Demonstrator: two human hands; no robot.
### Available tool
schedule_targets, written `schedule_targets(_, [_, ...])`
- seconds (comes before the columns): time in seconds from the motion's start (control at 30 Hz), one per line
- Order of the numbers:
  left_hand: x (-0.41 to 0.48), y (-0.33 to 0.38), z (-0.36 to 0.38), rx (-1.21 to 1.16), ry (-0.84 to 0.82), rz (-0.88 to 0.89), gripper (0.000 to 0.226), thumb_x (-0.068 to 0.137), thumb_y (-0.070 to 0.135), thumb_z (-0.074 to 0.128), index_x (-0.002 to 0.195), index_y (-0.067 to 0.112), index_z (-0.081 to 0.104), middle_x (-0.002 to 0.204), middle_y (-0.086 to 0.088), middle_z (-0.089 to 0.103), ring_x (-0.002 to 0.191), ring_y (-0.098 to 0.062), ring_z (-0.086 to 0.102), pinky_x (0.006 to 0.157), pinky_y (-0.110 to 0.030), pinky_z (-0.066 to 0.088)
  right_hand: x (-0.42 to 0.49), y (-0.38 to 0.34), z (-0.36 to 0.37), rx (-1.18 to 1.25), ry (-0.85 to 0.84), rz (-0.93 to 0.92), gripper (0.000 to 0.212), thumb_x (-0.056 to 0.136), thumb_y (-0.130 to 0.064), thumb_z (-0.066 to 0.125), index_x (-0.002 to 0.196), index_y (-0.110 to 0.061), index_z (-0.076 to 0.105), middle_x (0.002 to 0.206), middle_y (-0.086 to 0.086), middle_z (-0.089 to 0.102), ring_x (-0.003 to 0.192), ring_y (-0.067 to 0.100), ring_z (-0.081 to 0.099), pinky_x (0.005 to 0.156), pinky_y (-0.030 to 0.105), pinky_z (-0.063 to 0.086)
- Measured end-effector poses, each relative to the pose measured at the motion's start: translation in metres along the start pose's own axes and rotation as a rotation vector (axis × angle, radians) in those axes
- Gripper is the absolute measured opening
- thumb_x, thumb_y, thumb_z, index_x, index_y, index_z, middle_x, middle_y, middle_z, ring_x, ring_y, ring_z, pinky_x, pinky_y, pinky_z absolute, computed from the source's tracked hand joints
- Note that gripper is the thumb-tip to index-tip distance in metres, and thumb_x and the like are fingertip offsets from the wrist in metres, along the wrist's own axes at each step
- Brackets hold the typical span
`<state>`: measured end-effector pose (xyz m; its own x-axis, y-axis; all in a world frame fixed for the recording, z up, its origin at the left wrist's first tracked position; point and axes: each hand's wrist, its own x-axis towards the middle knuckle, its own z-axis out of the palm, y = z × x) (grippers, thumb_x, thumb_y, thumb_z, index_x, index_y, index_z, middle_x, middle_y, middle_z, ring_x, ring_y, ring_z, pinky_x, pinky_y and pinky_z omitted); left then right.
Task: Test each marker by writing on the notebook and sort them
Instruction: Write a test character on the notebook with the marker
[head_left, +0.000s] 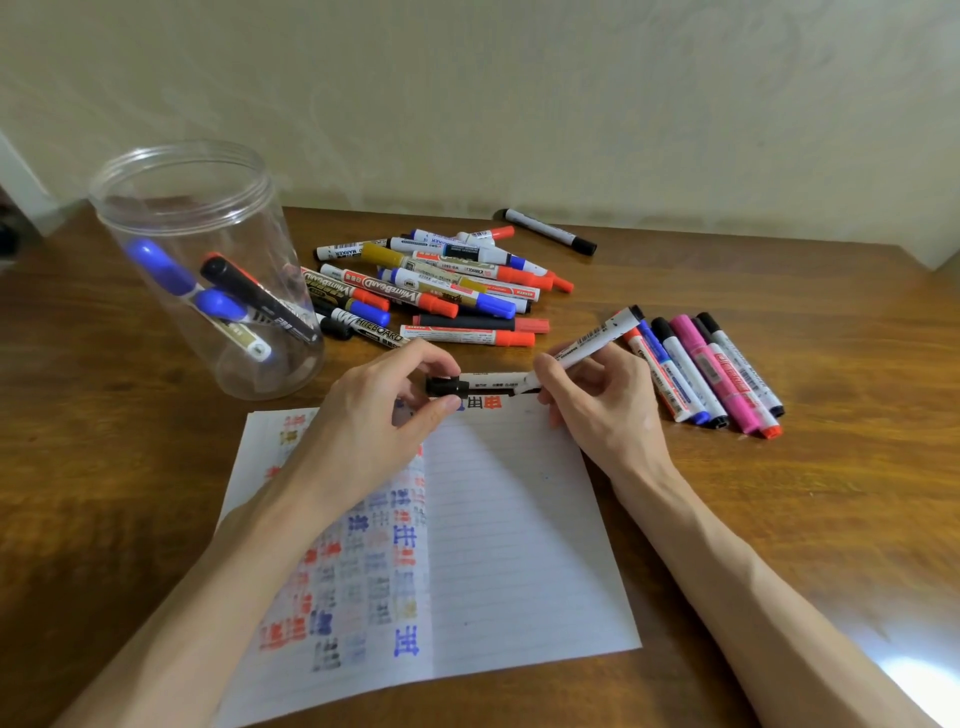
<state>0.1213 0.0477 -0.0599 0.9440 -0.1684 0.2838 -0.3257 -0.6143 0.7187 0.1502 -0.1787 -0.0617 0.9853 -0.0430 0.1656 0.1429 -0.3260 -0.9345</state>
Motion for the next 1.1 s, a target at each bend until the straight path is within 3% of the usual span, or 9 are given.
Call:
schedule_targets(0.3, [0.0005,-0.0015,0.0011,0.017,0.015,0.016,0.019,0.093,0.030,0.072,0.110,0.030,0.064,0.101,0.019,0.071,0.092,-0.005,0.070,0.073,-0.034,0.061,0.0019,0.0031,0.0021,-0.008,-0.038,-0.009,0.014,0.098,-0.022,0.073,0.096,-0.009,0.070,0.077,-0.003,0.075,0.061,0.005,0.071,0.055,0.020,0.055])
schedule_targets(0.4, [0.0006,-0.0020,0.0011,0.015,0.012,0.020,0.020,0.092,0.033,0.071,0.111,0.030,0.064,0.102,0.019,0.071,0.093,-0.005,0.070,0.073,-0.036,0.062,0.0024,0.0050,0.0024,-0.091,-0.037,-0.042,0.014,0.097,-0.027,0.074,0.093,-0.014,0.070,0.077,-0.003,0.076,0.062,0.010,0.072,0.057,0.028,0.059])
schedule_targets(0.57, [0.0005,-0.0021,0.0012,0.015,0.010,0.018,0.019,0.093,0.033,0.070,0.111,0.030,0.064,0.101,0.019,0.071,0.093,-0.004,0.070,0.073,-0.034,0.062,0.0026,0.0062,0.0003,-0.106,0.020,-0.013,0.014,0.097,-0.028,0.074,0.091,-0.016,0.070,0.077,-0.001,0.076,0.066,0.015,0.073,0.062,0.036,0.065])
schedule_targets(0.77, [-0.0001,-0.0009,0.0008,0.009,0.005,0.011,0.019,0.092,0.034,0.070,0.110,0.029,0.064,0.099,0.019,0.071,0.091,-0.005,0.070,0.073,-0.031,0.062,0.0016,0.0043,0.0015,-0.027,-0.008,0.004,0.010,0.096,-0.022,0.074,0.092,-0.014,0.070,0.077,0.000,0.077,0.064,0.011,0.073,0.057,0.024,0.057])
schedule_targets(0.87, [0.0001,-0.0008,0.0004,0.012,0.008,0.010,0.019,0.092,0.033,0.071,0.110,0.029,0.065,0.099,0.018,0.071,0.091,-0.005,0.070,0.072,-0.030,0.061,0.0022,0.0049,0.0017,-0.052,-0.031,-0.031,0.011,0.096,-0.023,0.074,0.090,-0.016,0.069,0.076,-0.002,0.076,0.063,0.010,0.072,0.058,0.024,0.057])
schedule_targets(1.0, [0.0003,-0.0011,0.0005,0.017,0.003,0.011,0.019,0.093,0.032,0.071,0.111,0.028,0.065,0.099,0.018,0.071,0.091,-0.005,0.070,0.072,-0.029,0.061,0.0017,0.0055,0.0021,-0.099,-0.041,-0.052,0.013,0.096,-0.027,0.075,0.089,-0.019,0.068,0.078,-0.001,0.076,0.066,0.015,0.074,0.062,0.036,0.064])
schedule_targets(1.1, [0.0008,-0.0005,0.0003,0.020,0.001,0.016,0.018,0.094,0.032,0.069,0.111,0.028,0.065,0.095,0.020,0.070,0.088,-0.004,0.070,0.067,-0.019,0.057,0.0014,0.0063,0.0014,-0.125,-0.013,-0.061,0.014,0.096,-0.028,0.074,0.087,-0.022,0.067,0.078,0.000,0.076,0.067,0.021,0.074,0.063,0.045,0.065])
